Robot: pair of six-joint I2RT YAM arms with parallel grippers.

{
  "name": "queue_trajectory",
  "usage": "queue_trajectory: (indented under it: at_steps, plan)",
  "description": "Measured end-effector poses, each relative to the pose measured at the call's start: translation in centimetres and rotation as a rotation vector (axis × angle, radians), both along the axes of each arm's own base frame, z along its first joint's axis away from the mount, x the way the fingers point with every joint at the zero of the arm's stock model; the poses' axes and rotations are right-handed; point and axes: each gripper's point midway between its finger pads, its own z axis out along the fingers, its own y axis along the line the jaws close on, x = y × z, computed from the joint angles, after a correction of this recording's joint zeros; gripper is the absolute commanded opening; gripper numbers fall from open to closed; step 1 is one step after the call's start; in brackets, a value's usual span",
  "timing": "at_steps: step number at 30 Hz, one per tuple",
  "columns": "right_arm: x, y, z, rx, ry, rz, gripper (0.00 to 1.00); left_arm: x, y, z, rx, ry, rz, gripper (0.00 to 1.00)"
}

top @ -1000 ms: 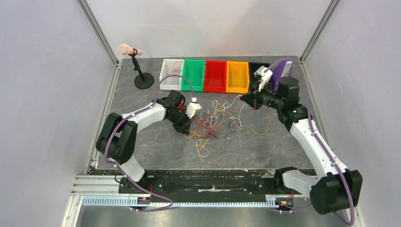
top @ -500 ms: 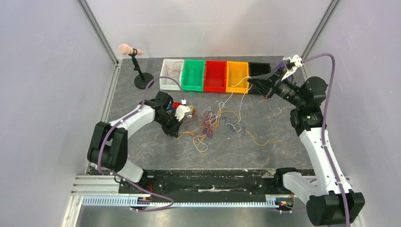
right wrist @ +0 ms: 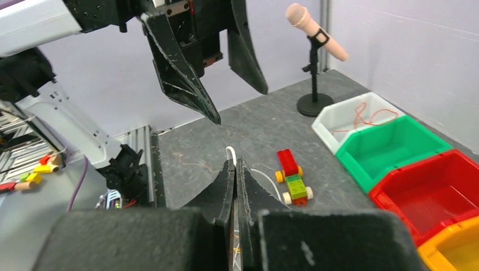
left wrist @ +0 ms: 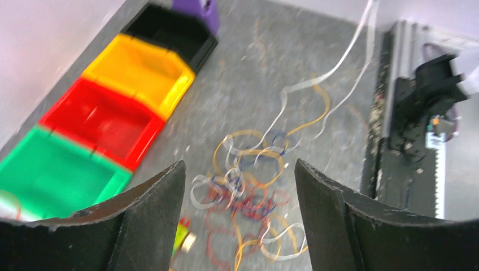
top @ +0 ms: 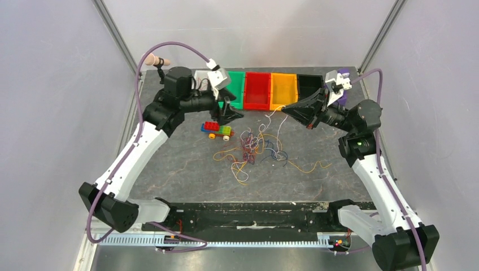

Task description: Untangle the cables

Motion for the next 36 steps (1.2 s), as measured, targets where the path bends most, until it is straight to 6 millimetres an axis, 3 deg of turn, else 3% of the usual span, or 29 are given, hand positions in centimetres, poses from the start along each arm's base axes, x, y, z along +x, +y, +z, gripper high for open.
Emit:
queue_trajectory:
  at_steps: [6,10,12,14,16,17,18,21,23,27,28,33,36]
  plan:
    - [-1.1,1.7,-0.4,-0.013,-0.016,0.064,0.0,-2.4,-6.0,2.4,-0.086,-0.006,-0.148,0.79]
    - [-1.6,3.0,-1.3,-0.037,-0.018,0.107,0.0,-3.6,-9.0,2.1,-0.094,0.026,-0.215,0.79]
    - [-1.7,3.4,-1.8,-0.048,-0.012,0.121,0.0,-4.1,-9.8,1.7,-0.088,0.04,-0.238,0.73]
    - [-1.5,3.6,-2.2,-0.057,-0.009,0.121,0.0,-4.5,-10.3,1.4,-0.081,0.051,-0.254,0.55]
    - [-1.2,3.5,-2.5,-0.066,-0.005,0.11,0.0,-4.8,-10.4,1.2,-0.075,0.059,-0.26,0.11]
    - [-1.1,3.5,-2.7,-0.069,-0.004,0.106,0.0,-4.9,-10.3,1.1,-0.073,0.069,-0.26,0.03]
    - [-0.9,3.5,-2.8,-0.072,-0.005,0.103,0.08,-4.9,-10.2,1.0,-0.067,0.065,-0.262,0.02]
    - [-0.6,3.5,-3.1,-0.085,-0.014,0.095,0.69,-4.9,-10.1,0.8,-0.058,0.074,-0.255,0.02]
    - [-0.5,3.5,-3.6,-0.096,-0.014,0.09,0.84,-4.8,-10.0,0.7,-0.059,0.089,-0.241,0.02]
    - [0.4,3.1,-6.5,-0.161,-0.049,0.053,0.97,-3.3,-9.3,1.4,-0.091,0.142,-0.152,0.02]
    - [0.7,2.9,-8.2,-0.19,-0.046,0.033,0.98,-2.8,-9.1,1.7,-0.1,0.151,-0.124,0.02]
    - [1.5,2.7,-11.8,-0.197,-0.052,-0.021,0.98,-0.7,-8.5,4.1,-0.193,0.211,0.016,0.02]
    - [2.3,3.8,-13.5,-0.162,-0.069,-0.048,0.98,-0.4,-8.5,5.1,-0.255,0.278,0.076,0.02]
